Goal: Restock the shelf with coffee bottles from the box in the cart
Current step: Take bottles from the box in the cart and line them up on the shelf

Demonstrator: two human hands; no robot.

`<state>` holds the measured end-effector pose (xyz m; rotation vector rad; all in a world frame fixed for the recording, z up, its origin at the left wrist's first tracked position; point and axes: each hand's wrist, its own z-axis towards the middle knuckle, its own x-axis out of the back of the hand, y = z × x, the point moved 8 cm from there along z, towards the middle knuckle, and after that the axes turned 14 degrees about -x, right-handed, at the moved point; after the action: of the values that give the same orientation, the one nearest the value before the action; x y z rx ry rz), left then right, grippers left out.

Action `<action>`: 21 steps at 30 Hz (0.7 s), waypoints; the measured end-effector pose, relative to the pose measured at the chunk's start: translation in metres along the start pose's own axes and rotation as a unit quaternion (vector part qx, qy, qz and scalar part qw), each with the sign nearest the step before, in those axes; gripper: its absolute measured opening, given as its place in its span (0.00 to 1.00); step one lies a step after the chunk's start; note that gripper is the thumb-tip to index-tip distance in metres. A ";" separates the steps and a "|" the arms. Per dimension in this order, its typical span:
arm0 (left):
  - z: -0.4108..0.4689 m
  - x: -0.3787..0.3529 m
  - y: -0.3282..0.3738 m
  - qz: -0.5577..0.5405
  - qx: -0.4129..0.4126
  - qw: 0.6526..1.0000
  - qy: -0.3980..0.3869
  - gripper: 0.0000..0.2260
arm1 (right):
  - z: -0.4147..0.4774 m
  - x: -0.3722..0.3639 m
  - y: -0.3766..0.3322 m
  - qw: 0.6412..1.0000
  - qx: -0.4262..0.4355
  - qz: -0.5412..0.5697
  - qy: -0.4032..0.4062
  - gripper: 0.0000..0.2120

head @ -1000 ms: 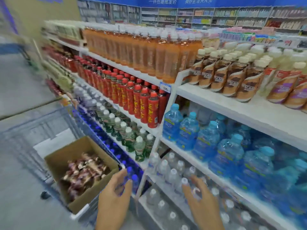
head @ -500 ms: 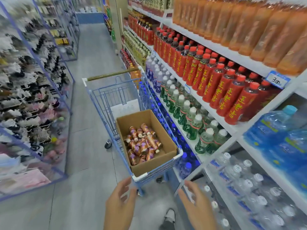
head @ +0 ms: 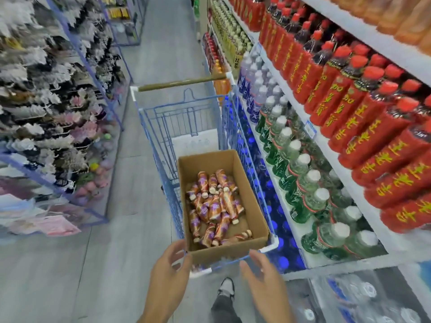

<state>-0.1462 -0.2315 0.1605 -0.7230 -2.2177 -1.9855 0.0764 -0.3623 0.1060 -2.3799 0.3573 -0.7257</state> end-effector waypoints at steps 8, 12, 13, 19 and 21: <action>0.082 -0.042 0.000 0.016 0.033 0.999 -0.007 0.11 | 0.066 0.017 -0.042 0.999 -0.013 -0.029 -0.014 0.15; 0.124 -0.070 -0.043 0.008 0.103 0.994 -0.037 0.11 | 0.079 0.011 -0.049 0.998 -0.053 -0.035 -0.024 0.14; 0.138 -0.079 -0.059 0.002 0.137 0.989 -0.050 0.12 | 0.082 0.008 -0.050 0.997 -0.065 -0.035 -0.028 0.14; 0.233 -0.130 -0.173 -0.082 0.327 0.940 -0.061 0.14 | 0.093 -0.010 -0.067 0.991 -0.135 -0.004 -0.012 0.17; 0.263 -0.144 -0.212 -0.075 0.351 0.932 -0.055 0.19 | 0.098 -0.016 -0.067 0.988 -0.151 0.011 0.007 0.16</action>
<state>-0.0364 -0.0321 -0.1279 -0.5763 -2.8390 -1.0468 0.1252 -0.2566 0.0766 -2.6510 0.5305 -0.7202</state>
